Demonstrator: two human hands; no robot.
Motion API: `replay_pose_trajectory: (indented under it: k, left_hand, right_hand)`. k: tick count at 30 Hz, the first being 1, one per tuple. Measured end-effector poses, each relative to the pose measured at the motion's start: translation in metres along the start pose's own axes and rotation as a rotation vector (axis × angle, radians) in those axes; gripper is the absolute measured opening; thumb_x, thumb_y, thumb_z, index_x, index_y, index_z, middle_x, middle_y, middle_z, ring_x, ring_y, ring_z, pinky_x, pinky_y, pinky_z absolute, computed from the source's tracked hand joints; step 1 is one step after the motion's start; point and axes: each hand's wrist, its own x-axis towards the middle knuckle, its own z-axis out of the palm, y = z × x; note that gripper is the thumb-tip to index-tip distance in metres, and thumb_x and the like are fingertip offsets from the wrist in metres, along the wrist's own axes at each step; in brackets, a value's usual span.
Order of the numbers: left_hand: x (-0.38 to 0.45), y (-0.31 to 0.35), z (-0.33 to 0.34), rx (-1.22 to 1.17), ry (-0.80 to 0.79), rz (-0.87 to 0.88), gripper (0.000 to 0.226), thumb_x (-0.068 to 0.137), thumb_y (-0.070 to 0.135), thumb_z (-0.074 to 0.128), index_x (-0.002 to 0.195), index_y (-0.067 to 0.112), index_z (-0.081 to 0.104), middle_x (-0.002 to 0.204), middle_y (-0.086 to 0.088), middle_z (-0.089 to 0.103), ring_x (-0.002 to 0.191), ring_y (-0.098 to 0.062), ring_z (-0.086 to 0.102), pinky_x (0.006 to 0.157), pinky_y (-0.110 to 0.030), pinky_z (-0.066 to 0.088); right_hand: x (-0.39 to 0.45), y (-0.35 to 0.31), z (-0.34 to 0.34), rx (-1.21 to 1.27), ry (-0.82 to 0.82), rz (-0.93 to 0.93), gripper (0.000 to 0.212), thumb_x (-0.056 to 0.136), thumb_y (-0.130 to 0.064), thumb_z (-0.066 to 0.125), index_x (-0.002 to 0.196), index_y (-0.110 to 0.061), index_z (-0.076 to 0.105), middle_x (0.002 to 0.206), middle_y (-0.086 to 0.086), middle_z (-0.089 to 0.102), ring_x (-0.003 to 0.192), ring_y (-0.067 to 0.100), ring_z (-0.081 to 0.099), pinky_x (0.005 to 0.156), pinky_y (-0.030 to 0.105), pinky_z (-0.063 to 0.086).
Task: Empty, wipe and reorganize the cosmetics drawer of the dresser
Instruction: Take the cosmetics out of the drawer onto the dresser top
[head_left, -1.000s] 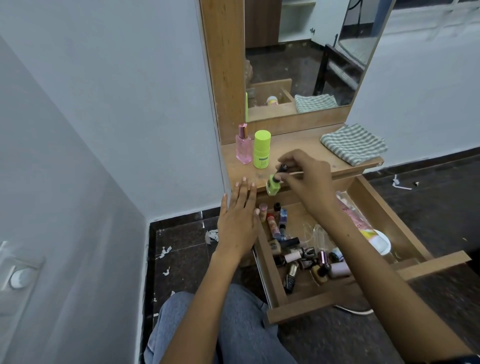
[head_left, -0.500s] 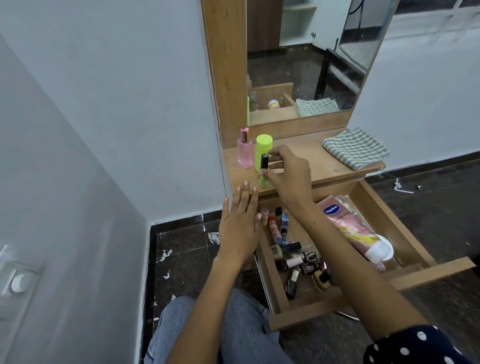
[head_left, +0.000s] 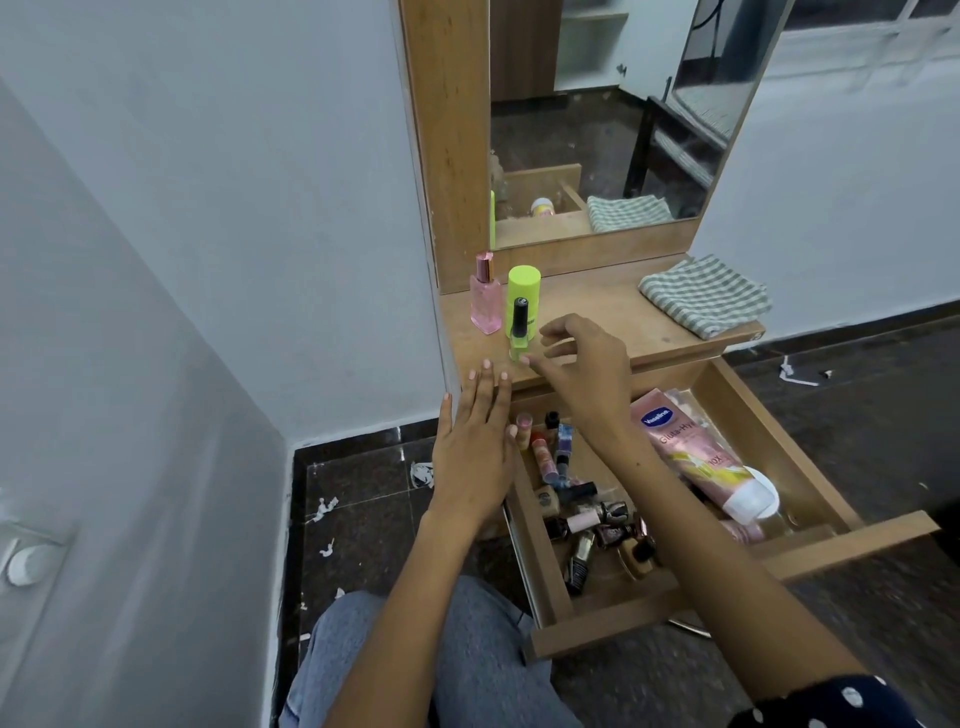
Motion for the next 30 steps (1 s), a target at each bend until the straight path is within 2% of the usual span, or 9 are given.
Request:
replay_pose_trajectory:
  k: [4, 6, 9, 12, 15, 20, 25, 30]
  left_hand:
    - [-0.001, -0.002, 0.003, -0.031, 0.01, 0.015, 0.068, 0.088, 0.04, -0.001, 0.152, 0.019, 0.005, 0.159, -0.001, -0.005, 0.146, -0.015, -0.008, 0.112, -0.034, -0.012]
    - [-0.001, -0.002, 0.002, -0.036, 0.019, 0.008, 0.065, 0.09, 0.037, 0.004, 0.152, 0.019, 0.006, 0.159, 0.0, -0.004, 0.146, -0.015, -0.008, 0.112, -0.034, -0.012]
    - [0.0, -0.002, 0.003, -0.04, 0.018, -0.008, 0.057, 0.099, 0.027, 0.024, 0.152, 0.018, 0.004, 0.159, 0.0, -0.006, 0.146, -0.015, -0.01, 0.112, -0.034, -0.013]
    - [-0.001, -0.001, 0.002, -0.047, 0.024, -0.007, 0.06, 0.1, 0.023, 0.032, 0.152, 0.018, 0.002, 0.159, -0.001, -0.007, 0.146, -0.015, -0.01, 0.112, -0.034, -0.013]
    - [0.0, -0.002, 0.002, -0.041, 0.025, 0.0, 0.06, 0.101, 0.024, 0.031, 0.152, 0.018, 0.0, 0.159, 0.0, -0.009, 0.145, -0.015, -0.011, 0.112, -0.035, -0.013]
    - [0.0, -0.001, 0.001, -0.036, 0.017, -0.008, 0.06, 0.101, 0.024, 0.031, 0.152, 0.018, -0.001, 0.159, -0.001, -0.01, 0.145, -0.016, -0.011, 0.112, -0.036, -0.013]
    - [0.0, -0.001, 0.001, -0.05, 0.015, -0.005, 0.061, 0.101, 0.023, 0.032, 0.151, 0.019, -0.002, 0.159, 0.0, -0.011, 0.146, -0.016, -0.011, 0.112, -0.035, -0.013]
    - [-0.001, 0.0, 0.0, -0.024, 0.025, -0.005, 0.061, 0.101, 0.025, 0.031, 0.151, 0.019, -0.003, 0.159, 0.0, -0.012, 0.145, -0.016, -0.012, 0.111, -0.035, -0.014]
  right_hand:
    - [-0.023, 0.023, -0.014, -0.049, -0.197, -0.073, 0.02, 0.075, -0.026, 0.079, 0.09, -0.018, 0.069, 0.08, -0.008, 0.07, 0.073, 0.006, 0.066, 0.07, 0.036, 0.058]
    - [-0.031, 0.031, -0.012, -0.166, -0.312, -0.109, 0.022, 0.077, -0.024, 0.077, 0.096, -0.02, 0.069, 0.087, -0.006, 0.072, 0.08, 0.009, 0.067, 0.074, 0.038, 0.058]
    - [-0.037, 0.035, -0.003, -0.348, -0.425, -0.152, 0.028, 0.081, -0.023, 0.071, 0.109, -0.023, 0.067, 0.104, -0.005, 0.071, 0.093, 0.014, 0.065, 0.081, 0.035, 0.055]
    - [-0.037, 0.033, 0.008, -0.377, -0.476, -0.157, 0.02, 0.082, -0.025, 0.068, 0.102, -0.024, 0.066, 0.103, -0.004, 0.068, 0.092, 0.016, 0.064, 0.077, 0.035, 0.054]
    - [-0.037, 0.031, 0.018, -0.396, -0.449, -0.157, 0.01, 0.085, -0.028, 0.065, 0.092, -0.022, 0.062, 0.094, -0.004, 0.068, 0.085, 0.017, 0.064, 0.069, 0.031, 0.051]
    - [-0.038, 0.034, 0.028, -0.407, -0.396, -0.152, 0.016, 0.085, -0.031, 0.062, 0.091, -0.018, 0.055, 0.084, 0.001, 0.068, 0.078, 0.025, 0.063, 0.059, 0.031, 0.044]
    - [-0.043, 0.034, 0.01, -0.266, -0.348, -0.129, 0.017, 0.081, -0.03, 0.07, 0.086, -0.023, 0.055, 0.081, -0.008, 0.066, 0.075, 0.013, 0.064, 0.063, 0.033, 0.053]
    - [-0.039, 0.015, -0.025, 0.047, -0.168, -0.052, 0.016, 0.08, -0.017, 0.072, 0.087, -0.017, 0.057, 0.081, -0.009, 0.068, 0.078, 0.004, 0.067, 0.074, 0.033, 0.059]
